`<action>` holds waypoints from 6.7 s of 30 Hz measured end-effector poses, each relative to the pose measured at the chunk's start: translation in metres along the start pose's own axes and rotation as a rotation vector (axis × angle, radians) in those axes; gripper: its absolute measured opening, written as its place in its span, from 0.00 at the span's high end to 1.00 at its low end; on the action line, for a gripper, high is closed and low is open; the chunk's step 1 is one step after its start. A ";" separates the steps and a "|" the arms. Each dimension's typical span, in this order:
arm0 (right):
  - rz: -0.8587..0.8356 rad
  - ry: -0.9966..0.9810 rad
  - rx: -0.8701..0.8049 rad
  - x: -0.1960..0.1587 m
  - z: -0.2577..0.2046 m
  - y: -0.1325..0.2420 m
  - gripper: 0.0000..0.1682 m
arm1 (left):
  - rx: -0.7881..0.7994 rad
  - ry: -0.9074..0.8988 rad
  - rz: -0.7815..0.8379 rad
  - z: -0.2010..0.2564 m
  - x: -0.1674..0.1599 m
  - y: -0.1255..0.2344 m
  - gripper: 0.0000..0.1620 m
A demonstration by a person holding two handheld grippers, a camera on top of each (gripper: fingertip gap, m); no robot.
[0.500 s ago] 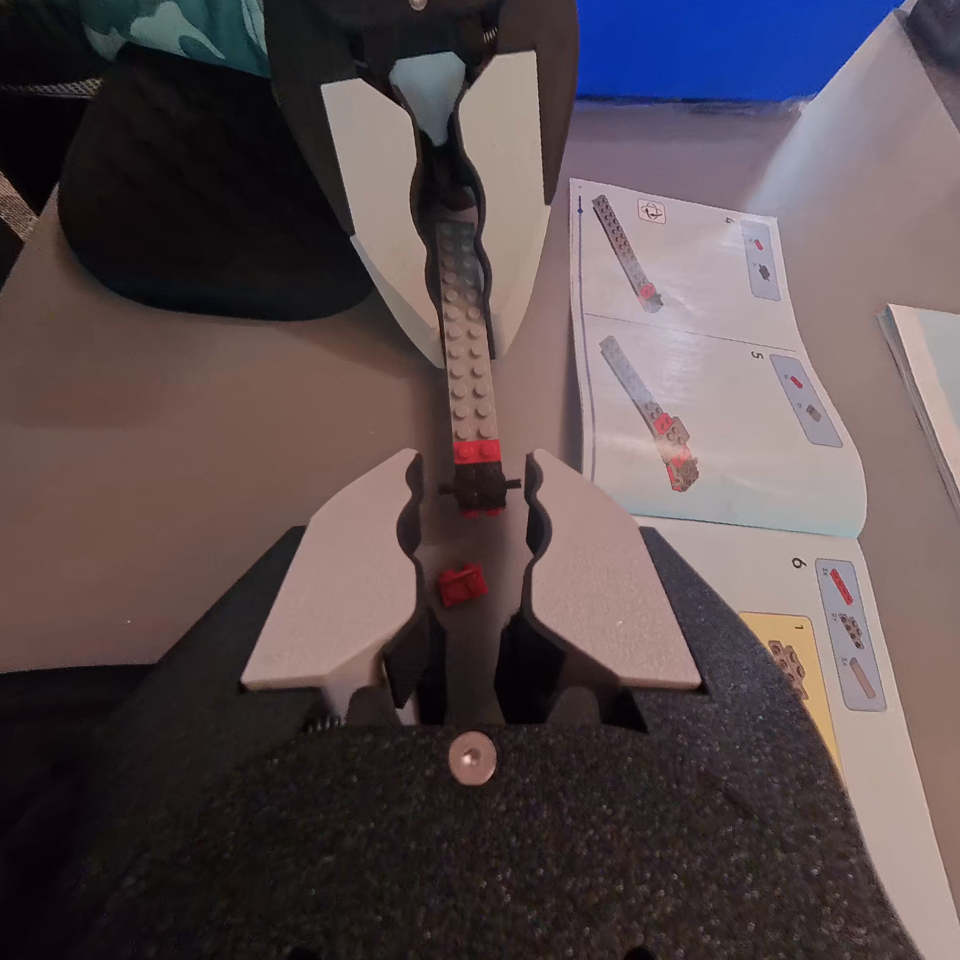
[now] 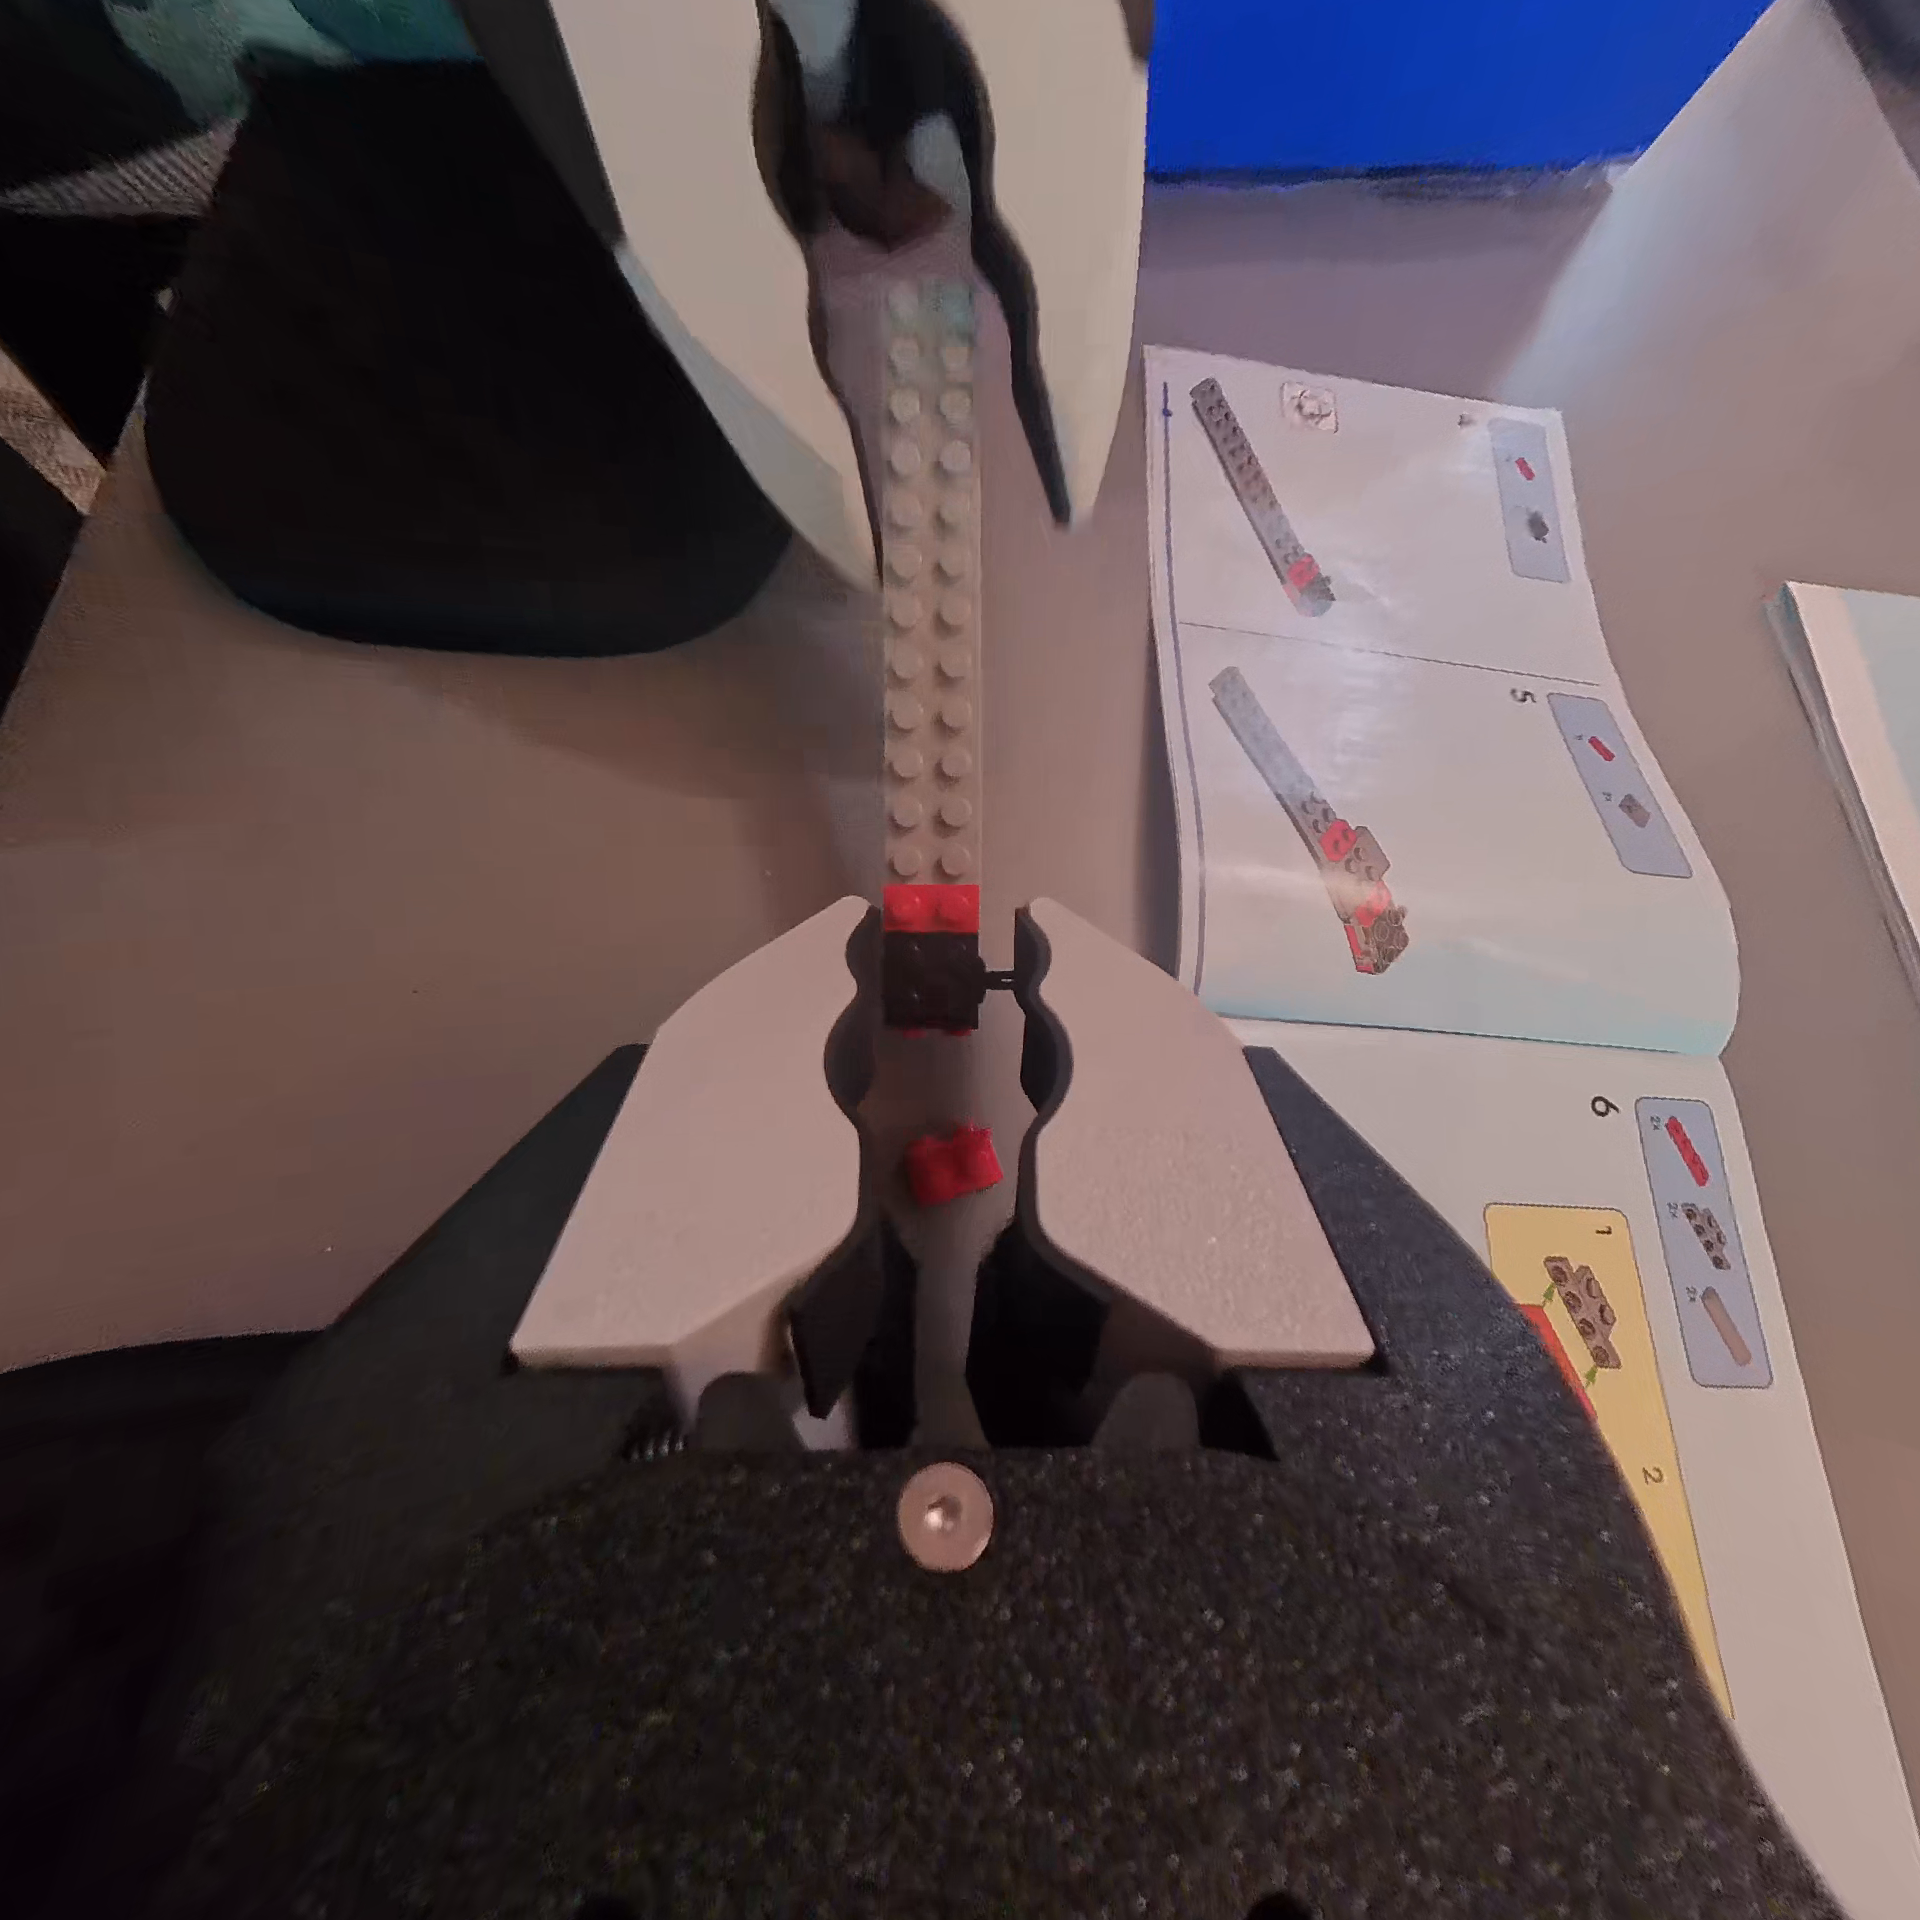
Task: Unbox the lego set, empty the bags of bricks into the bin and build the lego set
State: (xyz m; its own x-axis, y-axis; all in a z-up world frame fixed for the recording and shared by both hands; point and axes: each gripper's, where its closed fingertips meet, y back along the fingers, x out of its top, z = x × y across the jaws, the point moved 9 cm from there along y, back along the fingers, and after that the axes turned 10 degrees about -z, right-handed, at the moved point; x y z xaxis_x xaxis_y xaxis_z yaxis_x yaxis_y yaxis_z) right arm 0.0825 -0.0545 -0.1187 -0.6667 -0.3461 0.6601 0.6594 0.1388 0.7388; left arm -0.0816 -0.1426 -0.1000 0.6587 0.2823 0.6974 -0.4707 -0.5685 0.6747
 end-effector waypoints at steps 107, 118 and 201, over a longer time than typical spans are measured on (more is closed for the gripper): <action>-0.069 -0.766 -0.815 -0.172 -0.100 0.269 0.55 | 0.393 0.358 0.009 -0.044 0.063 0.082 0.36; -0.158 -0.674 -0.672 -0.160 -0.087 0.266 0.93 | 0.444 0.380 -0.013 -0.040 0.048 0.091 0.39; 0.510 -0.241 -0.580 -0.037 0.052 0.075 0.55 | 0.558 0.821 -0.228 -0.085 -0.113 0.238 0.65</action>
State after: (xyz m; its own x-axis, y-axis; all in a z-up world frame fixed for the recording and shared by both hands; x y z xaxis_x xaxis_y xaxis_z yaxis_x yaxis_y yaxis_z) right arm 0.1385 0.0174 -0.0801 -0.2483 -0.1515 0.9567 0.9336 -0.3007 0.1947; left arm -0.3177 -0.2442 0.0018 -0.0070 0.7525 0.6586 0.0947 -0.6551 0.7496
